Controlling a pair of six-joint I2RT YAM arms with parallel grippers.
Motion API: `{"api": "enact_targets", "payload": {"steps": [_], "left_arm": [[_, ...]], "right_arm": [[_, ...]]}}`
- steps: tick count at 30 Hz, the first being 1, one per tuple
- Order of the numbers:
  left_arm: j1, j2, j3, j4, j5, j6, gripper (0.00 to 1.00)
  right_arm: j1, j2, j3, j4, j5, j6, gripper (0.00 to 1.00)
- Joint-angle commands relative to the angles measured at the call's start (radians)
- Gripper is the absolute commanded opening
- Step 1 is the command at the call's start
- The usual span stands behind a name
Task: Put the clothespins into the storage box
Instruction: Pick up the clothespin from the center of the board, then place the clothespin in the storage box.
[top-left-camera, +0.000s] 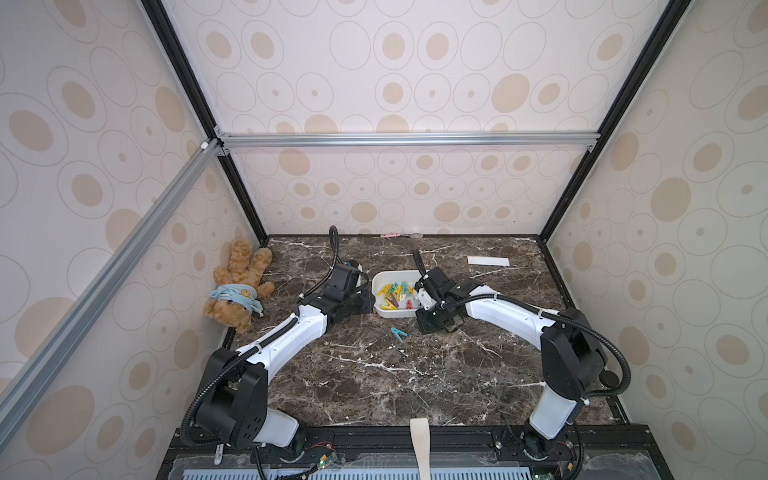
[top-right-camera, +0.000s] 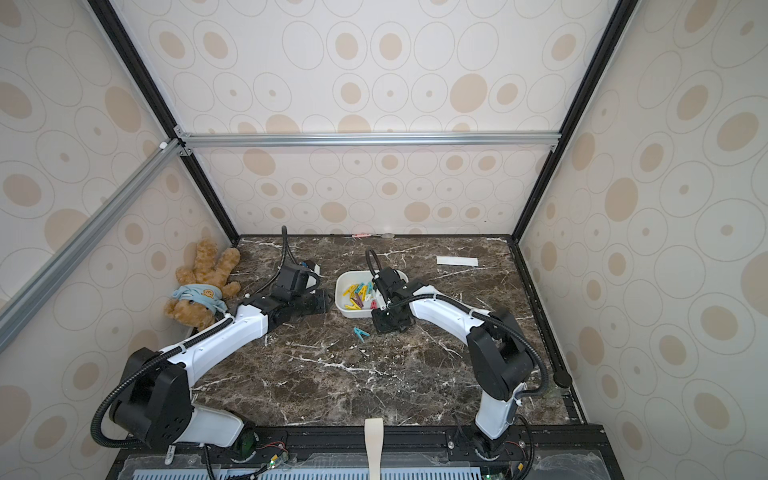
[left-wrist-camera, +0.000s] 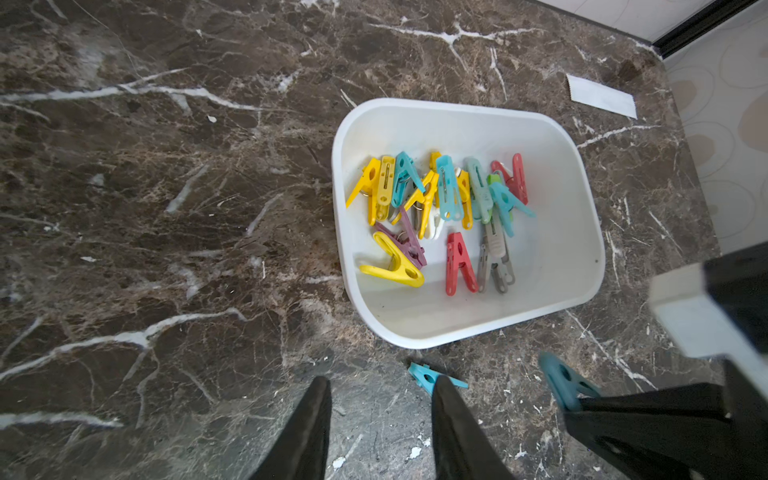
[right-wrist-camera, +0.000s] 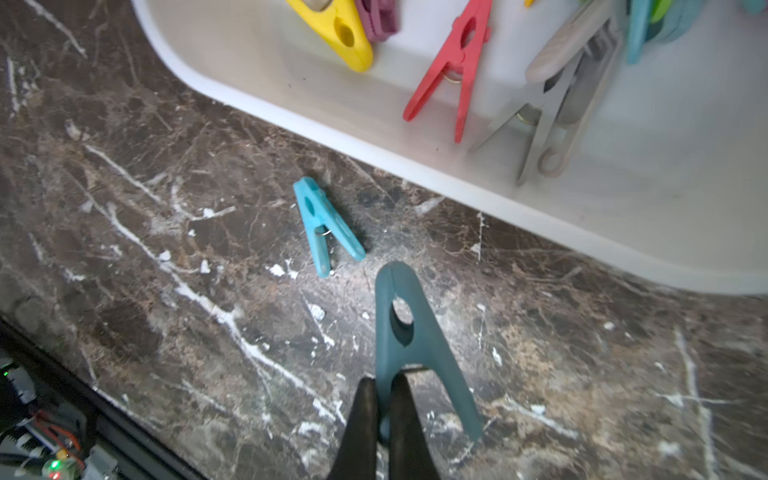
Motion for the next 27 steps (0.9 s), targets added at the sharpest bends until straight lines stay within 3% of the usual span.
{"api": "enact_targets", "payload": {"steps": [1, 12, 27], "left_arm": [[0.004, -0.040, -0.014, 0.038, -0.017, -0.025, 0.40], [0.005, -0.147, -0.058, -0.037, -0.168, -0.009, 0.40], [0.004, -0.176, -0.045, -0.083, -0.133, -0.010, 0.41]], "right_arm": [[0.003, 0.016, 0.134, -0.109, -0.033, -0.037, 0.00], [-0.080, 0.293, 0.525, -0.166, -0.067, -0.010, 0.00], [-0.141, 0.504, 0.628, -0.100, -0.089, 0.022, 0.00]]}}
